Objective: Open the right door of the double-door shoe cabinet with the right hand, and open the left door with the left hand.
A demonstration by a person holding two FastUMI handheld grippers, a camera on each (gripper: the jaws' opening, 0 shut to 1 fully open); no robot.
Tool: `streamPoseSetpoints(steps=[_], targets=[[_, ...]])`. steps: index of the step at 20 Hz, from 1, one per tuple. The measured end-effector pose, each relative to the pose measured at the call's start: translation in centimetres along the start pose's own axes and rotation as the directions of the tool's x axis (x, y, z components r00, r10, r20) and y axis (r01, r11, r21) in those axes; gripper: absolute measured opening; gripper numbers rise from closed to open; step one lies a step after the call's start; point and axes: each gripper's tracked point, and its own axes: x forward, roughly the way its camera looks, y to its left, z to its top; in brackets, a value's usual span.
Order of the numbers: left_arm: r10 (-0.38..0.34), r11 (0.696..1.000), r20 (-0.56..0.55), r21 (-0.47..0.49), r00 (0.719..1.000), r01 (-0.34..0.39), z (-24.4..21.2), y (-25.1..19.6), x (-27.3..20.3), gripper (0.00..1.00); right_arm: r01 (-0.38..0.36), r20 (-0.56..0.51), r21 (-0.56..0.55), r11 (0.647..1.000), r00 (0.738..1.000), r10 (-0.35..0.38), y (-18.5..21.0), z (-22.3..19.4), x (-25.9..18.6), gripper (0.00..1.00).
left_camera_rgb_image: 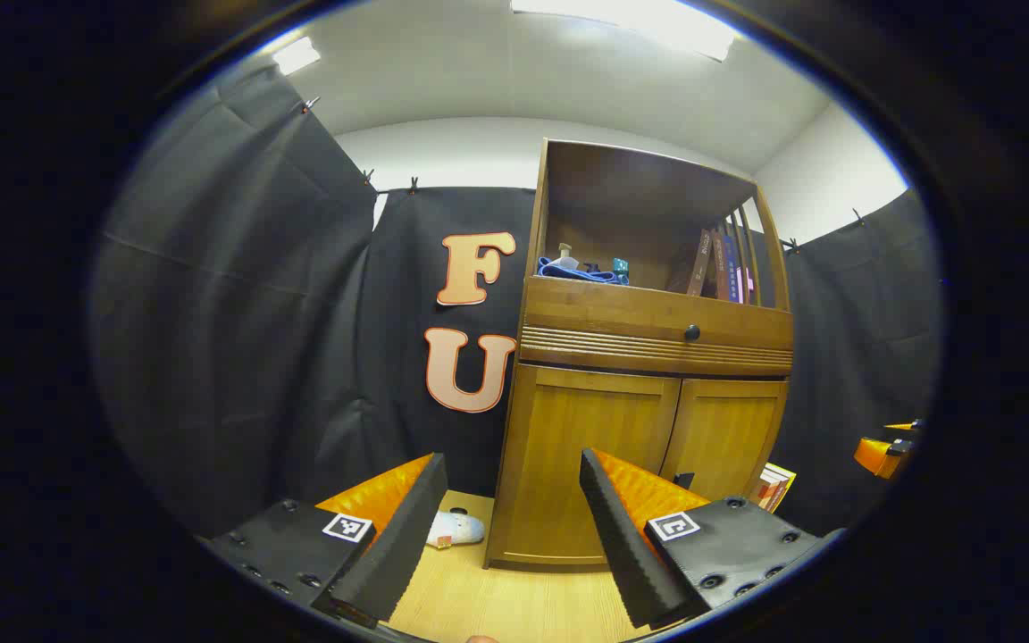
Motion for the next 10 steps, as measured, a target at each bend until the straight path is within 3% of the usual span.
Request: streamPoseSetpoints(steps=[1,2,3,10], targets=[[0.007,1.0,-0.012,0.009,1.0,-0.007,-0.23,0.19,0.11,0.97,0.002,0.001,-0.002,1.0,1.0,-0.002,0.02,0.0,-0.02,0.94],[0.012,1.0,-0.022,0.016,1.0,-0.012,-0.39,0.44,0.2,0.93,0.002,-0.001,0.0,1.0,1.0,-0.002,0.05,0.09,-0.03,0.94],[0.013,1.0,-0.028,0.018,1.0,-0.012,-0.54,0.56,0.2,0.97,0.0,-0.002,0.002,1.0,1.0,0.0,0.15,0.03,-0.1,0.94],[-0.009,1.0,-0.007,0.03,1.0,0.009,-0.25,0.07,0.59,0.93,0.013,-0.007,0.0,1.0,1.0,-0.013,0.06,-0.18,-0.1,0.94]])
